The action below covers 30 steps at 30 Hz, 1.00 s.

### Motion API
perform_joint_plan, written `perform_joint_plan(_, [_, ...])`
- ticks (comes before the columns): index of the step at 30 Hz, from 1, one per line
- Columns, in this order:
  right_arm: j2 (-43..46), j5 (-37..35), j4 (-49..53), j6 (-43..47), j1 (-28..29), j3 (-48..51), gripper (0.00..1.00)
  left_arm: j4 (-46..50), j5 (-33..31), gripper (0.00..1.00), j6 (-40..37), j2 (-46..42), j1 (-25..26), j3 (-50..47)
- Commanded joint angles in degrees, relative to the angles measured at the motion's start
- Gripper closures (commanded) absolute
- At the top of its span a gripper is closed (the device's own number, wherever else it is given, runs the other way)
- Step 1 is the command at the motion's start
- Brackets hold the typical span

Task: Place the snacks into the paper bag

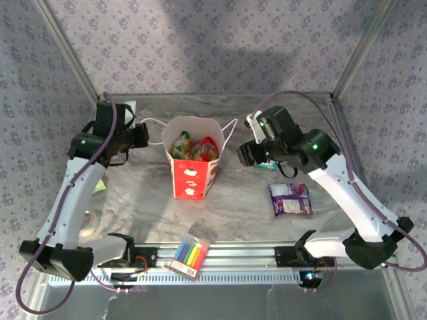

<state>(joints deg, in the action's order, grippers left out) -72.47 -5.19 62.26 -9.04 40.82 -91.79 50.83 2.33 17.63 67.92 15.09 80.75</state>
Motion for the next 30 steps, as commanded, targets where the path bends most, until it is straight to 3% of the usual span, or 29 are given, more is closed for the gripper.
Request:
perform_joint_plan(1, [2.68, -0.34, 0.41, -3.25, -0.88, 2.2, 0.27, 0.41, 1.04, 0.94, -0.13, -0.38, -0.06, 1.76])
perform_joint_plan(13, [9.01, 1.57, 1.14, -8.77, -9.01, 11.32, 0.25, 0.23, 0.98, 0.94, 0.04, 0.89, 0.02, 1.86])
perform_joint_plan(30, [14.41, 9.93, -0.96, -22.13, -25.66, 25.9, 0.2, -0.89, 0.88, 0.94, 0.11, 1.69, 0.16, 0.98])
